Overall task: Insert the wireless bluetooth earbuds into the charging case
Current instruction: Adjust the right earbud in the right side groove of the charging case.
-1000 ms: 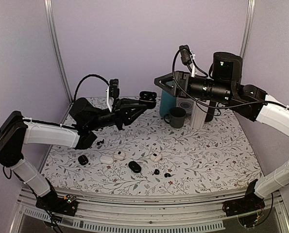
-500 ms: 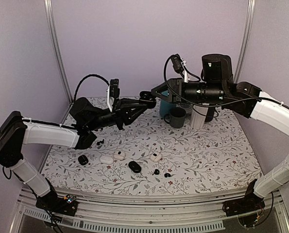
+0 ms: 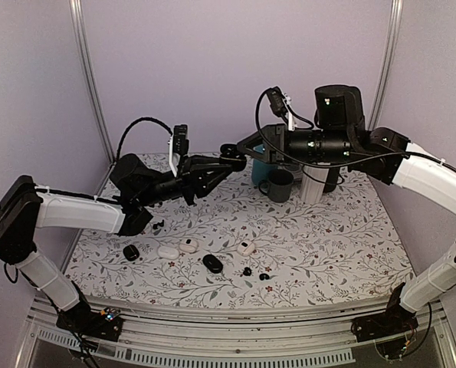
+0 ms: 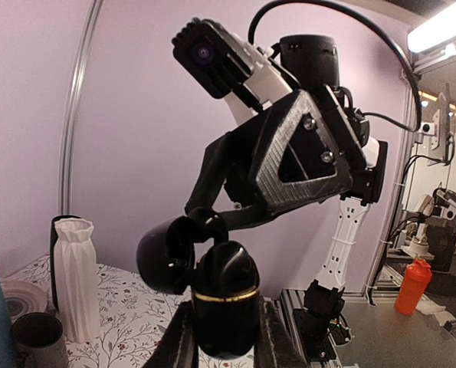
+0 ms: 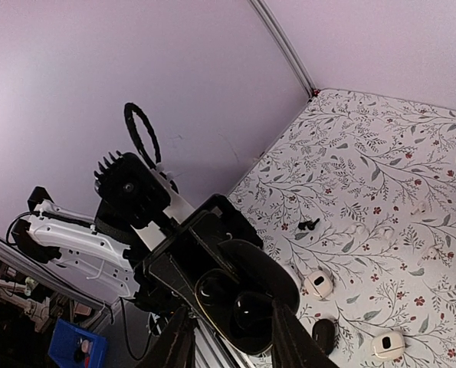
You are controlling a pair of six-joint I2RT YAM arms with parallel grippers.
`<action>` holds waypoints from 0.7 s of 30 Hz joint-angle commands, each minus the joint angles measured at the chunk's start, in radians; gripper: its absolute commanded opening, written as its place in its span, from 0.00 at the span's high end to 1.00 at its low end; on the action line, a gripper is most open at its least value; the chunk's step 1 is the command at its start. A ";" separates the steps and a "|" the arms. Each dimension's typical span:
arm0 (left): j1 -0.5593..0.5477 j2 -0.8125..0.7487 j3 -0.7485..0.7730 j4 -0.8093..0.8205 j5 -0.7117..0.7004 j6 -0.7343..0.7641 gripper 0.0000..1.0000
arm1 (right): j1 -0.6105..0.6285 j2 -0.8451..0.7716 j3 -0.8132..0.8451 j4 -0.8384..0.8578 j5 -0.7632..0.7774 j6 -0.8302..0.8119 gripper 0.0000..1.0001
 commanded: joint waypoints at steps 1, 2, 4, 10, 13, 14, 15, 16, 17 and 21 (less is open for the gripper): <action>-0.010 -0.024 0.016 0.003 0.011 0.007 1.00 | -0.004 0.019 0.030 0.005 -0.021 -0.010 0.66; -0.010 -0.023 0.016 0.003 0.012 0.007 1.00 | -0.004 0.021 0.031 0.005 -0.022 -0.012 0.66; -0.010 -0.024 0.017 0.003 0.014 0.007 1.00 | -0.003 0.026 0.033 0.005 -0.028 -0.013 0.66; -0.010 -0.026 0.016 0.002 0.014 0.007 1.00 | -0.004 0.036 0.036 -0.006 -0.039 -0.027 0.66; -0.010 -0.026 0.017 0.002 0.016 0.005 1.00 | -0.005 0.039 0.036 -0.007 -0.044 -0.034 0.66; -0.010 -0.026 0.017 0.003 0.016 0.005 1.00 | -0.004 0.039 0.036 -0.008 -0.047 -0.037 0.66; -0.010 -0.026 0.017 0.002 0.016 0.005 1.00 | -0.004 0.039 0.036 -0.006 -0.050 -0.040 0.66; -0.010 -0.026 0.017 0.002 0.016 0.004 1.00 | -0.004 0.040 0.036 -0.007 -0.051 -0.044 0.66; -0.011 -0.028 0.017 0.002 0.016 0.004 1.00 | -0.005 0.038 0.036 -0.009 -0.049 -0.045 0.66; -0.010 -0.036 0.013 0.002 0.011 0.006 1.00 | -0.004 0.025 0.032 -0.025 -0.015 -0.049 0.66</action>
